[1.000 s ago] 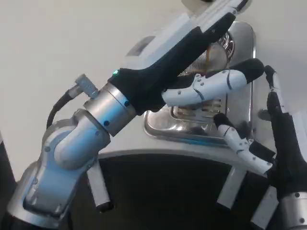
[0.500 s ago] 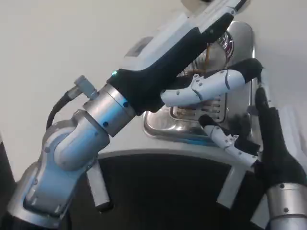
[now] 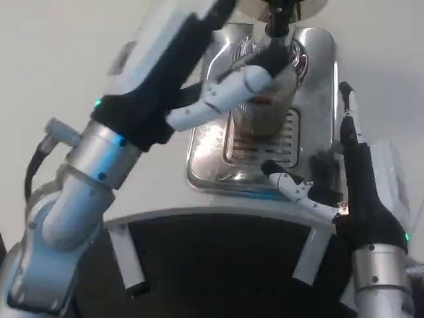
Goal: Grasp the cup under the faucet to collect the drink, then remove the cup.
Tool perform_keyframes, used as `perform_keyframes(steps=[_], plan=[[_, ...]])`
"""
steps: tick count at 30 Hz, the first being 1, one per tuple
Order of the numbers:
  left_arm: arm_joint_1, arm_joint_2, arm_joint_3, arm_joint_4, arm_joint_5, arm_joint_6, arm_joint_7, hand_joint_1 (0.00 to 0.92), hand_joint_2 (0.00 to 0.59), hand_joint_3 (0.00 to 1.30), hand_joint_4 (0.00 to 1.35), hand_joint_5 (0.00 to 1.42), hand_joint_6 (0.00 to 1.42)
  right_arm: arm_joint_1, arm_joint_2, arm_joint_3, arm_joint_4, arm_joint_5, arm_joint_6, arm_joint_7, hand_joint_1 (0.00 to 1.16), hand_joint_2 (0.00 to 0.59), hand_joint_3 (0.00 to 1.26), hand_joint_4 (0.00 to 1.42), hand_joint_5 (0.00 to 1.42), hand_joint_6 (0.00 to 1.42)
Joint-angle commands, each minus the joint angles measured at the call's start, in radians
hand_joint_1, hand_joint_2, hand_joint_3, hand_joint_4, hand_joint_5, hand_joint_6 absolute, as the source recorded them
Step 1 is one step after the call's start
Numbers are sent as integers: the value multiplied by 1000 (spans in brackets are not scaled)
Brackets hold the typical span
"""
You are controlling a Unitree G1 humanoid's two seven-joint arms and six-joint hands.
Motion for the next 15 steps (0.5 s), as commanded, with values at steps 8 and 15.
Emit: perform_keyframes(steps=[8,15], plan=[[143,-27,94,-19,20,37,105,0,212,0,0,0,0,-96,35,24,132,62,-33,-27,1127,182,0,0,0,255],[170,-20,92,-31,28,48,93,0,215,0,0,0,0,-143,55,11,188,104,-34,-51,1107,151,0,0,0,254]])
